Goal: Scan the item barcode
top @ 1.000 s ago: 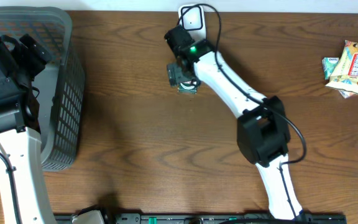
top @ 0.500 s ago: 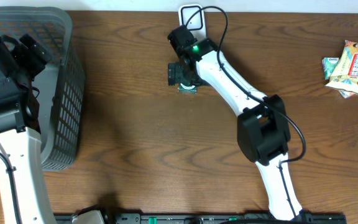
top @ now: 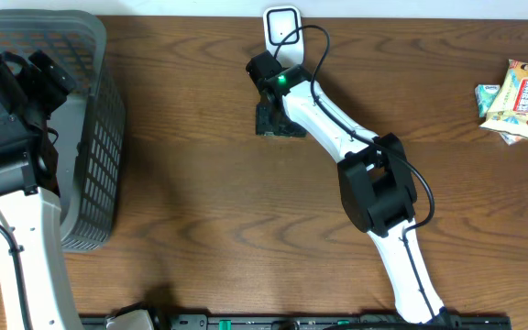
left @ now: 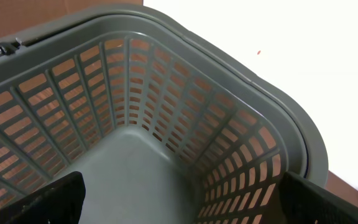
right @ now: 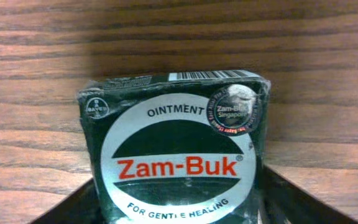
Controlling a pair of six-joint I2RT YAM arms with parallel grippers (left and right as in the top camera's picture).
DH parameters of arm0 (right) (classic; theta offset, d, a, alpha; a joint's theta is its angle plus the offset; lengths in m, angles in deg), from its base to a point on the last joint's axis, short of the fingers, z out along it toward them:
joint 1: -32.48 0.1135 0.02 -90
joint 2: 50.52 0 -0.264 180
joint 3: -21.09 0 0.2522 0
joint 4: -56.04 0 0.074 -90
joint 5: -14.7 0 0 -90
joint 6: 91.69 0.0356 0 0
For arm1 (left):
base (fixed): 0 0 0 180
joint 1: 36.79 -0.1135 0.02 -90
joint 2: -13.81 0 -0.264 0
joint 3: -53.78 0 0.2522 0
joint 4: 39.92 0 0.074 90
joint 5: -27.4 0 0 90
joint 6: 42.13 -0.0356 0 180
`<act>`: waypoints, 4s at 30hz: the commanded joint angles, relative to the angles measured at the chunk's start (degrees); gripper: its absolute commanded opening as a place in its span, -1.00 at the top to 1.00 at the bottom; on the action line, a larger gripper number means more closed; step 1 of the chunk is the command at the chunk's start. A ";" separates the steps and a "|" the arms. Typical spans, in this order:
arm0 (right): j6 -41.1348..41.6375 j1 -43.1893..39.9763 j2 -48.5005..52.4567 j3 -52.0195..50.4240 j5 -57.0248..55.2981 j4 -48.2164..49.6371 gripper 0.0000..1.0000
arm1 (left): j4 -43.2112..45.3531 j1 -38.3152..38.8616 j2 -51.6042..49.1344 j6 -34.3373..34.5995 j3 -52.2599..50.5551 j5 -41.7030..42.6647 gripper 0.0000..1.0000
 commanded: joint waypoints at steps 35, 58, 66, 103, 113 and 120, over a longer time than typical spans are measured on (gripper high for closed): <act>-51.19 -4.96 -10.78 -0.15 68.83 -10.78 -0.04 | 0.00 -0.26 -0.22 -0.57 0.90 -0.13 -0.95; -51.21 -2.64 -10.34 -0.28 8.59 -14.10 -0.03 | 0.00 -0.26 -0.22 -0.57 0.90 -0.13 -0.96; -59.17 -3.04 -8.70 -0.31 8.17 -13.18 -0.04 | 0.00 -0.26 -0.24 -0.57 0.90 -0.11 -0.95; -28.02 -4.72 -5.49 0.20 5.92 -14.40 -0.99 | 0.00 -0.26 -0.22 -0.57 0.90 -0.13 -0.95; 1.09 -4.55 -5.49 0.17 15.10 -14.32 -0.62 | 0.00 -0.26 -0.22 -0.57 0.90 -0.13 -0.96; 14.58 -4.07 -5.49 0.15 7.74 -13.75 -0.71 | 0.00 -0.26 -0.22 -0.57 0.90 -0.13 -0.96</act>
